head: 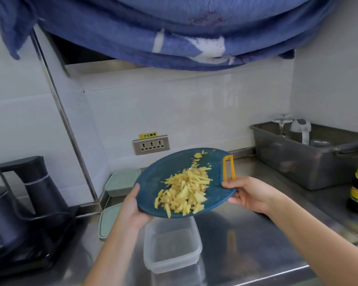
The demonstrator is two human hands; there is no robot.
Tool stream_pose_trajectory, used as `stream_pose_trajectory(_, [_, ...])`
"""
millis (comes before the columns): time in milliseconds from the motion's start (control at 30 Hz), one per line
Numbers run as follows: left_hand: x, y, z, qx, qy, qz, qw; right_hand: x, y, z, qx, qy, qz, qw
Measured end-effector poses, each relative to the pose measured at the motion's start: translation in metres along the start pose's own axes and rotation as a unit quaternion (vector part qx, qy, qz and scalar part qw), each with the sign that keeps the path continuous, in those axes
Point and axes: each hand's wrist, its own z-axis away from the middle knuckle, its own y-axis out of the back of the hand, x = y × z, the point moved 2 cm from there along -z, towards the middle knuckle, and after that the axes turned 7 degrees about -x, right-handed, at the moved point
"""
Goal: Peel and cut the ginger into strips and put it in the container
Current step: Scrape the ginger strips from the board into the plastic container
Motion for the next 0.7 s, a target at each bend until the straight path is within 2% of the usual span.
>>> stream_pose_trajectory(133, [0.005, 0.011, -0.018, 0.057, -0.026, 0.010, 0.998, -0.006, -0.008, -0.027, 0.004, -0.018, 0.032, 0.999])
stream_pose_trajectory(267, [0.011, 0.026, -0.034, 0.066, -0.037, 0.014, 0.997, -0.003, -0.009, -0.052, 0.080, -0.025, 0.092, 0.992])
stream_pose_trajectory(333, [0.013, 0.031, -0.040, 0.063, -0.044, 0.003, 0.997, -0.001, -0.008, -0.064, 0.164, -0.020, 0.199, 0.966])
stream_pose_trajectory(433, [0.011, 0.040, -0.048, 0.058, -0.049, -0.020, 0.997, -0.002, -0.018, -0.067, 0.262, 0.055, 0.374, 0.888])
stream_pose_trajectory(533, [0.005, 0.050, -0.053, 0.064, -0.054, -0.015, 0.996, 0.003, -0.043, -0.066, 0.204, 0.134, 0.439, 0.864])
stream_pose_trajectory(633, [-0.001, 0.052, -0.055, 0.055, -0.064, 0.009, 0.996, 0.018, -0.059, -0.075, 0.129, 0.128, 0.467, 0.865])
stream_pose_trajectory(700, [0.000, 0.052, -0.057, 0.049, -0.087, 0.015, 0.995, 0.027, -0.068, -0.083, 0.124, 0.128, 0.442, 0.879])
